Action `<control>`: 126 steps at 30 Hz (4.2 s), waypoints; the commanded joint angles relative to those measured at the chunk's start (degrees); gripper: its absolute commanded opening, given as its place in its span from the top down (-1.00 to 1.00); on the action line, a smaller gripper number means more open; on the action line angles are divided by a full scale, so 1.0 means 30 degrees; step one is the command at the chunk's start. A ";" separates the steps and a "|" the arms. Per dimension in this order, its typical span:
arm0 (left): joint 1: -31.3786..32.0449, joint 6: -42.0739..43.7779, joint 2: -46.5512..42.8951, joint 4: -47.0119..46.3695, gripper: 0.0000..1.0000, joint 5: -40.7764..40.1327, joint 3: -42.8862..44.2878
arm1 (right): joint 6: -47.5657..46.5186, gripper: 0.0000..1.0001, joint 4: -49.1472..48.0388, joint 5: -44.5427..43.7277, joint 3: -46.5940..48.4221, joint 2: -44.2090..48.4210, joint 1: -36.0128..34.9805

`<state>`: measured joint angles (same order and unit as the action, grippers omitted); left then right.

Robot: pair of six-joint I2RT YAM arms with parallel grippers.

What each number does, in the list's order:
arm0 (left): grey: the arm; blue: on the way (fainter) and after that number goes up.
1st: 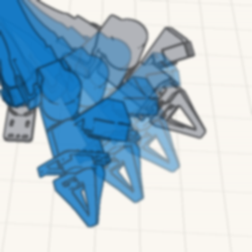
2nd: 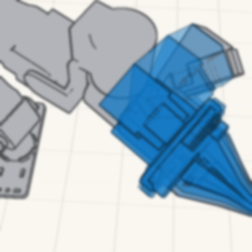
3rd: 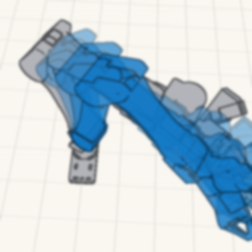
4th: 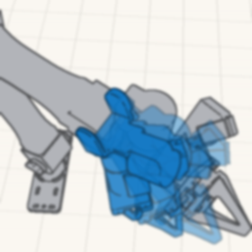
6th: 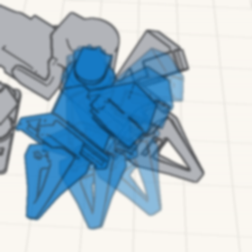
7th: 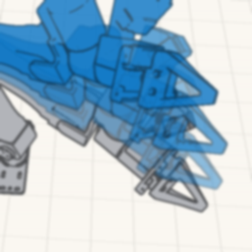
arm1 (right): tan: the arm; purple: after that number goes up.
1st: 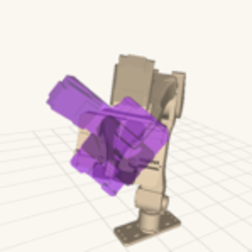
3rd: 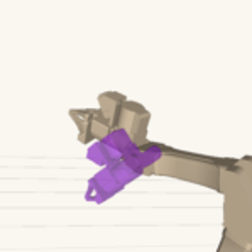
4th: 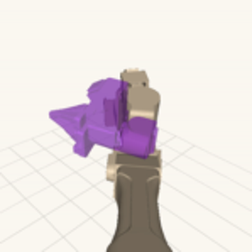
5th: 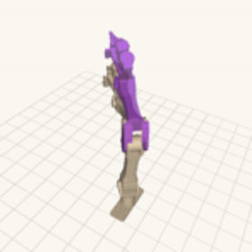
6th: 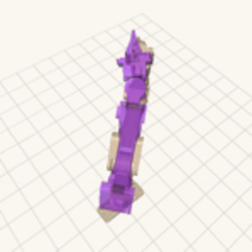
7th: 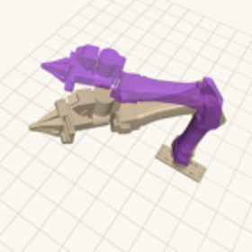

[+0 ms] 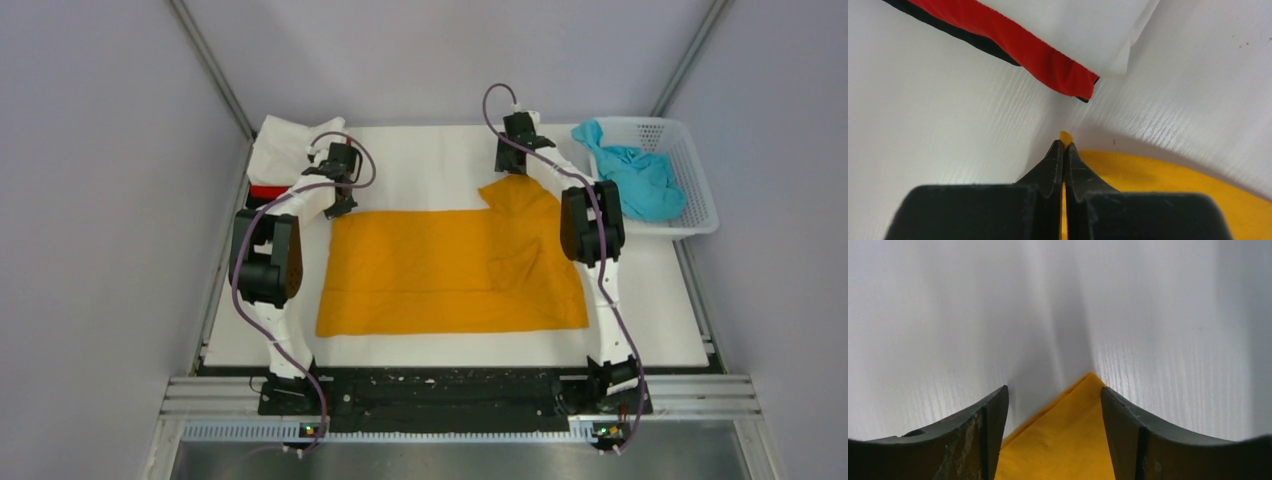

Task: Fold and stack the t-shirts
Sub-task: Grab the side of the flattened tshirt furthest away from the robot with both arms, then fold the other side of the tshirt into a rectangle, then rotate the tshirt 90 degrees

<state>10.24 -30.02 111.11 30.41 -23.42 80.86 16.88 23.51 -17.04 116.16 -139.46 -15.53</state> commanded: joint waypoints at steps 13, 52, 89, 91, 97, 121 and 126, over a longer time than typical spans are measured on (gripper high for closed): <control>0.0102 -0.0042 -0.0899 -0.0028 1.00 -0.0130 -0.0142 | 0.0143 0.38 -0.0374 -0.2708 -0.2802 0.2008 -0.0529; 0.0718 -0.0583 -0.7911 -0.2435 1.00 0.0610 -0.6997 | 0.2435 1.00 -0.1949 -0.2008 -2.0341 2.2299 -0.2764; 0.0981 -0.4577 -1.4253 0.1575 -0.35 -0.3285 -1.1655 | 0.9353 -0.09 0.7364 0.2530 -2.7284 3.0899 -0.4734; 0.0981 -0.4702 -1.5638 0.1852 -0.52 -0.3282 -1.1759 | 0.9986 -0.51 0.7552 0.2716 -2.7027 3.1941 -0.4846; 0.0981 -0.3321 -1.7079 -0.0518 -0.86 0.1613 -1.1317 | 0.9103 -0.97 0.5982 0.1562 -2.5851 3.2225 -0.4847; 0.1977 -0.3436 -0.8971 -0.3281 -0.90 0.6486 -1.1584 | 1.0719 -0.98 -0.2294 0.3169 -2.9249 2.3469 -0.4439; 0.2048 -0.3986 -0.9008 -0.3252 -0.90 0.6466 -1.2514 | 0.9804 -0.97 -0.4393 0.4434 -2.8677 2.1690 -0.2490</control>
<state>16.16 -40.18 84.31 22.31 -4.03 45.52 46.76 16.29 -6.26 30.57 -69.32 -27.16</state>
